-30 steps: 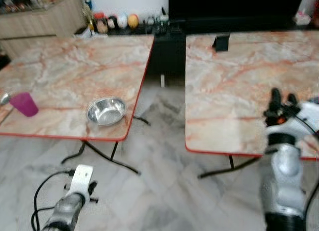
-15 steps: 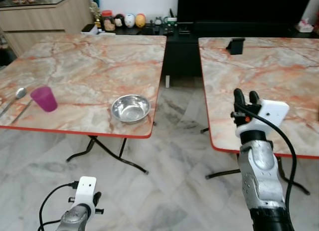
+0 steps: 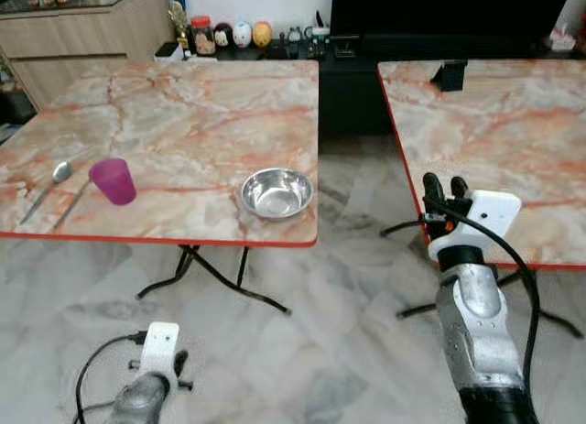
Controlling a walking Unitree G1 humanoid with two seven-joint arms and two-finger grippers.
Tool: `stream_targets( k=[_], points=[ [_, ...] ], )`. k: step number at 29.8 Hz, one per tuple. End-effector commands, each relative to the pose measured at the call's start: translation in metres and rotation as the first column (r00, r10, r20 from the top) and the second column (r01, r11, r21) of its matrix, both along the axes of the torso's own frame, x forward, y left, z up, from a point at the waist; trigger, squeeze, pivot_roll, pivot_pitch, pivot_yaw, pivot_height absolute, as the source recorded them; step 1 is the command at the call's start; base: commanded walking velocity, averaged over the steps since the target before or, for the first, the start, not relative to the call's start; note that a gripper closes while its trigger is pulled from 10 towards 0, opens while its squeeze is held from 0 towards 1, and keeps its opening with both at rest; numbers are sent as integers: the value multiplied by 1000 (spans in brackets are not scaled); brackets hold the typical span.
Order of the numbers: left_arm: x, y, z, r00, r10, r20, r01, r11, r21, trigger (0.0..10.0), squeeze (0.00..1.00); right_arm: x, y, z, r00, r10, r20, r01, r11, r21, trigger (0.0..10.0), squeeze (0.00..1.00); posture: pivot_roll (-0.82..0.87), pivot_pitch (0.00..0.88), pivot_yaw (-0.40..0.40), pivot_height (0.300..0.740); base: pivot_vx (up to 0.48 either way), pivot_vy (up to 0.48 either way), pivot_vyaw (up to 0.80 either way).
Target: Setting the table
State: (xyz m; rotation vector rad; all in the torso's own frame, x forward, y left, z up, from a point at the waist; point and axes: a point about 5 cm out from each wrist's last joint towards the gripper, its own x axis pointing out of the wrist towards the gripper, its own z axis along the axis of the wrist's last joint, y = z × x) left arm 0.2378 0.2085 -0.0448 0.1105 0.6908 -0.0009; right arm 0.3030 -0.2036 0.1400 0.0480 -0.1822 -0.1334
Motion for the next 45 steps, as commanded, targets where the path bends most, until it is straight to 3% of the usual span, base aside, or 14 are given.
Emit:
stream_targets(
  k=[1, 10, 18, 23, 27, 36, 45],
  points=[
    [-2, 8, 0, 1000, 4, -1, -4, 1000, 21, 10000, 0, 2, 4, 5, 1000, 15, 20, -16, 1000, 9, 10000, 0, 12, 0, 11, 740, 0, 322, 0],
    [-5, 9, -2, 1000, 12, -19, -12, 1000, 27, 10000, 0, 10, 1, 20, 998, -6, 55, 5, 1000, 10, 10000, 0, -7, 0, 22, 740, 0, 322, 0],
    [-1, 8, 1, 1000, 13, -4, -13, 1000, 25, 10000, 0, 15, 9, 20, 998, 15, 54, -16, 1000, 14, 10000, 0, 4, 0, 24, 740, 0, 322, 0],
    [-6, 11, -2, 1000, 15, -14, -15, 999, 33, 10000, 0, 9, 10, 13, 999, 10, 45, -12, 1000, 24, 10000, 0, 22, 0, 22, 740, 0, 321, 0],
    [-7, 10, -2, 1000, -3, -12, 3, 999, 45, 10000, 0, 6, 9, 6, 1000, 14, 24, -14, 1000, 27, 10000, 0, 24, 0, 18, 740, 0, 0, 0],
    [-2, 5, 0, 1000, -4, 2, 4, 1000, 20, 10000, 0, 13, 0, 20, 998, -15, 54, 14, 1000, 16, 10000, 0, -1, 0, 19, 740, 0, 0, 0],
    [-4, 2, -2, 1000, -15, -8, 15, 1000, 6, 10000, 0, 13, 4, 17, 999, -8, 42, 7, 1000, 24, 10000, 0, 7, 0, 14, 740, 27, 0, 0]
  ],
)
